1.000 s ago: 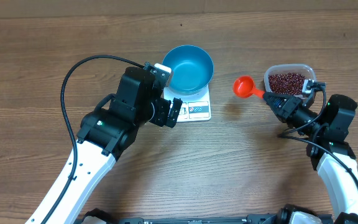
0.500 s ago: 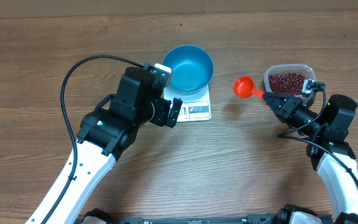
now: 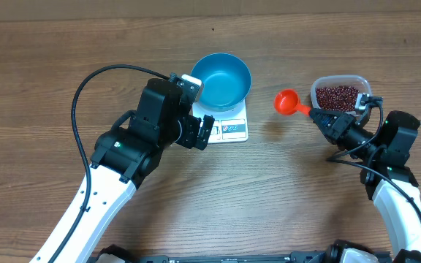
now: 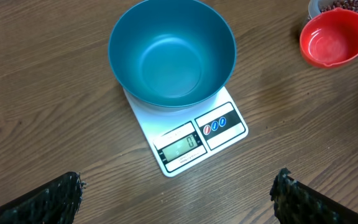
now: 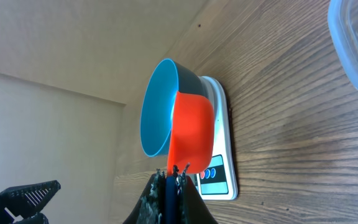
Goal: Scoop item into bowl and weigh 150g on scale
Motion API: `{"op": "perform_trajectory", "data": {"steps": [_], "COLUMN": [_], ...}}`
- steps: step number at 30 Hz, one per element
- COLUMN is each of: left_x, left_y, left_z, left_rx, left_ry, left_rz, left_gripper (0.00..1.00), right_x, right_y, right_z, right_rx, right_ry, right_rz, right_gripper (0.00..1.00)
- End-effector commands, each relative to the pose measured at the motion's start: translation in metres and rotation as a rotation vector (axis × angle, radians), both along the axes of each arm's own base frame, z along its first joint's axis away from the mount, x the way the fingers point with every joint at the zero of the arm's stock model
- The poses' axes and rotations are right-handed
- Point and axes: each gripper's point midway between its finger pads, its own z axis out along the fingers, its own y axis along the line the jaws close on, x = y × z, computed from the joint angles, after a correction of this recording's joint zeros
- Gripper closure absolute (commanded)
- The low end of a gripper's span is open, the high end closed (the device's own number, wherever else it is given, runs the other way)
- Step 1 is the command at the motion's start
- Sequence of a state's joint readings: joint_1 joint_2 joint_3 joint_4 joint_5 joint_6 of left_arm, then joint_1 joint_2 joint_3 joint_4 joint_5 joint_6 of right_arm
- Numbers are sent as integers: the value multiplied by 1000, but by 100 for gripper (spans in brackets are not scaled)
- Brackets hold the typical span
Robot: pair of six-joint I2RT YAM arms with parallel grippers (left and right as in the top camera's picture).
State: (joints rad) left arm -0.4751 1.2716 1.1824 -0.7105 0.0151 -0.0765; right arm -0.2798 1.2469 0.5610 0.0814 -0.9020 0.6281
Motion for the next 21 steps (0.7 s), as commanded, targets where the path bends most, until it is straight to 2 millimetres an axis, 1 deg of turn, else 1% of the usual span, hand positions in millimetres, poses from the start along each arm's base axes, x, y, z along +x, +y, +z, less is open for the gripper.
{"op": "perform_trajectory", "data": {"steps": [1,7,11,13,17,21], "left_x": [0,0,0,0,0,0], "left_y": [0,0,0,0,0,0], "left_z": [6,6,6,6,6,6], "left_rx": [-24,-24,-23,-24,-23,-24], "left_ry": [-7,-7,-7,-7,-7,-7], "left_rz": [8,8,7,8,7,8], "left_gripper": [1,0,0,0,0,1], "right_x": [4,4,6,7,15,19], "right_y": [-1,-1,0,-1,-11,-30], "right_z": [10,12,23,33,49,61], "right_rx": [-9,-10,-11,-16,-73,-222], "right_ry": [-32,-37,-55,-63,-66,-19], "right_rz": [8,9,17,14,-37,-98], "right_gripper": [96,96,96,96,96,96]}}
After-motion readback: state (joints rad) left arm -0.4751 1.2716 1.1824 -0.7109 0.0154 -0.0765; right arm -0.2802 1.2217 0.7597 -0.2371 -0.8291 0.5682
